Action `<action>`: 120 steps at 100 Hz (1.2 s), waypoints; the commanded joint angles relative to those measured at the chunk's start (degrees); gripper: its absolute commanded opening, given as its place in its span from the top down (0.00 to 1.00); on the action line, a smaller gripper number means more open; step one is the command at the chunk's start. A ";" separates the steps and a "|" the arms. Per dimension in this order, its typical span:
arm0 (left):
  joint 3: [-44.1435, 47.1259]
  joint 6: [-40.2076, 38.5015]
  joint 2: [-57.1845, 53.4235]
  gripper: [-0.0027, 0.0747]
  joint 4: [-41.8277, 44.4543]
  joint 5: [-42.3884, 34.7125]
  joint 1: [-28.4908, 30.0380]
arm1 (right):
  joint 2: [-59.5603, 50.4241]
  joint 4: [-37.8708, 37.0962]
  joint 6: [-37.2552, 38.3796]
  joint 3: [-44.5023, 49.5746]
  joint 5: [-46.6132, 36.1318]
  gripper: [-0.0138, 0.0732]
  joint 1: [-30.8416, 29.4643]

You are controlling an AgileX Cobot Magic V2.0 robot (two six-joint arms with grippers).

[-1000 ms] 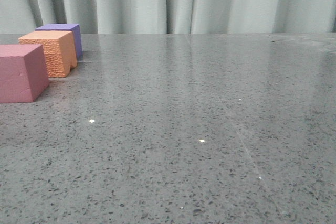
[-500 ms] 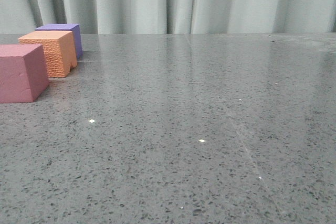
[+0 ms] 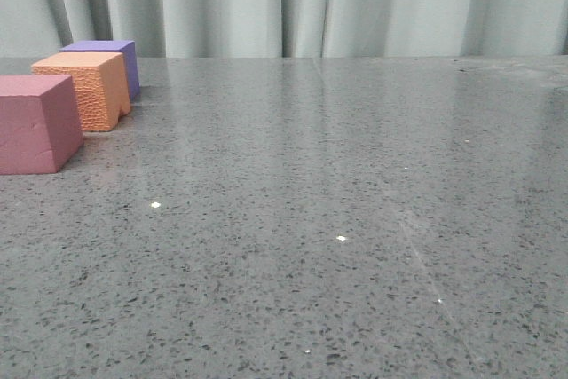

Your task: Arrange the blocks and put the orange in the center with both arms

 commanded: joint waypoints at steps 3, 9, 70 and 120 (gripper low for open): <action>4.59 6.90 -3.83 0.99 -5.44 -11.26 4.09 | -1.40 -0.77 -0.51 -0.74 -4.94 0.92 -0.19; 8.38 7.22 -6.98 0.99 -6.87 -14.00 5.93 | -1.40 -0.77 -0.51 -0.74 -4.94 0.92 -0.19; 30.04 7.22 -24.07 0.99 -12.79 -23.28 14.36 | -1.40 -0.77 -0.51 -0.74 -4.94 0.92 -0.19; 32.39 7.22 -24.07 0.99 -12.79 -27.04 14.36 | -1.40 -0.77 -0.51 -0.74 -4.94 0.92 -0.19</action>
